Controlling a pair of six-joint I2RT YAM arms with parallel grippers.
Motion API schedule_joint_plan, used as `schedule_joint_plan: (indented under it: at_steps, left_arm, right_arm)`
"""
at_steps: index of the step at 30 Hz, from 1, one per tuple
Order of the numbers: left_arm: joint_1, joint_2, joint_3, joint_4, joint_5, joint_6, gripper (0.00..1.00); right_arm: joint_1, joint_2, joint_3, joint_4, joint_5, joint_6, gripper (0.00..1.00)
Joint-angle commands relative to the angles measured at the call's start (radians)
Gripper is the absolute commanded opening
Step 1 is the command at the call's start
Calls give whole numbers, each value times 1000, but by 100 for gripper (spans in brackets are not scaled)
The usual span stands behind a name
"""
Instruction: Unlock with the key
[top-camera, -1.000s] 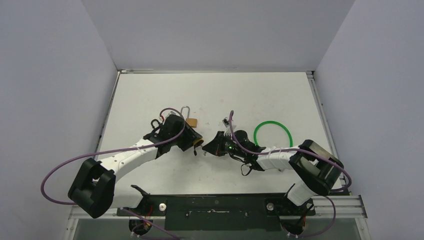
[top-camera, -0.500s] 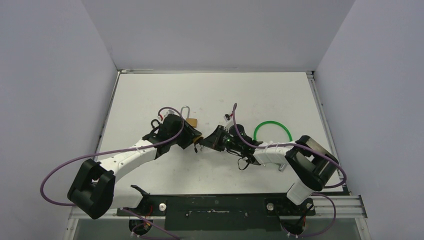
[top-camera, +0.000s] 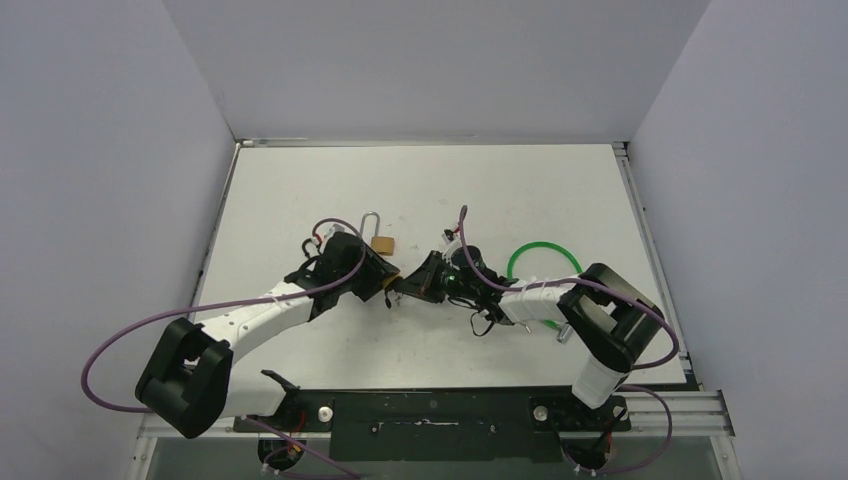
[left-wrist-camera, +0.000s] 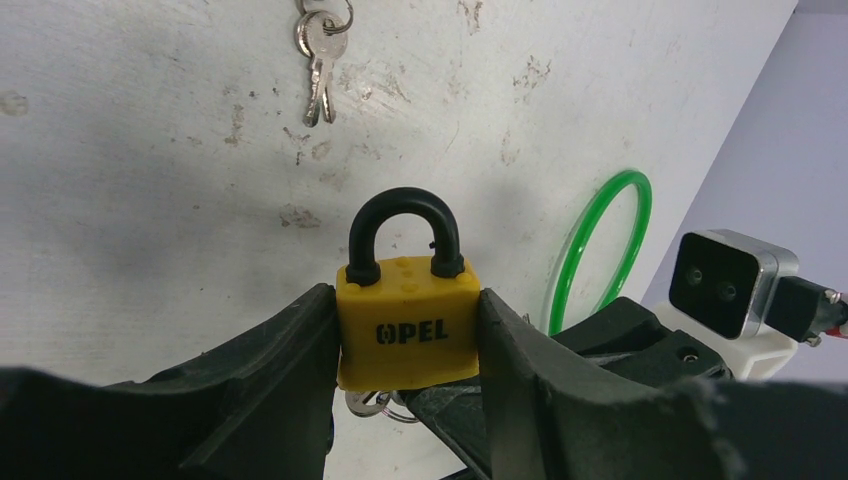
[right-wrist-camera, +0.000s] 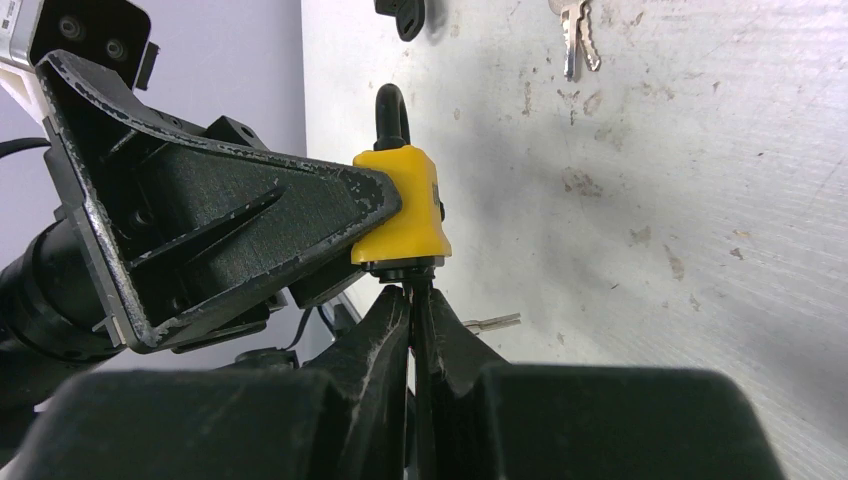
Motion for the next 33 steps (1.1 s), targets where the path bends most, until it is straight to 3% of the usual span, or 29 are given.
schedule_joint_plan:
  at_steps: [1, 8, 18, 21, 24, 27, 33]
  left_arm:
    - [-29, -72, 11, 86, 172, -25, 0]
    - [-27, -85, 11, 88, 165, -32, 0]
    - [-30, -158, 73, -35, -93, 7, 0]
    - [-29, -153, 90, -50, -111, 22, 0]
    - [-29, -146, 94, -50, -106, 23, 0]
    - [-28, -146, 92, -40, -99, 22, 0]
    - [-28, -143, 88, -28, -80, 20, 0]
  right_arm:
    - [-33, 36, 20, 157, 61, 80, 0]
    - [-34, 29, 16, 189, 56, 28, 0]
    - [-25, -107, -161, 367, 8, -121, 39]
    - [-16, -139, -187, 406, -15, -162, 53]
    - [-9, -160, -187, 395, -23, -187, 60]
    - [-7, -162, -178, 361, -19, -199, 58]
    - [-6, -125, -133, 354, -57, -197, 32]
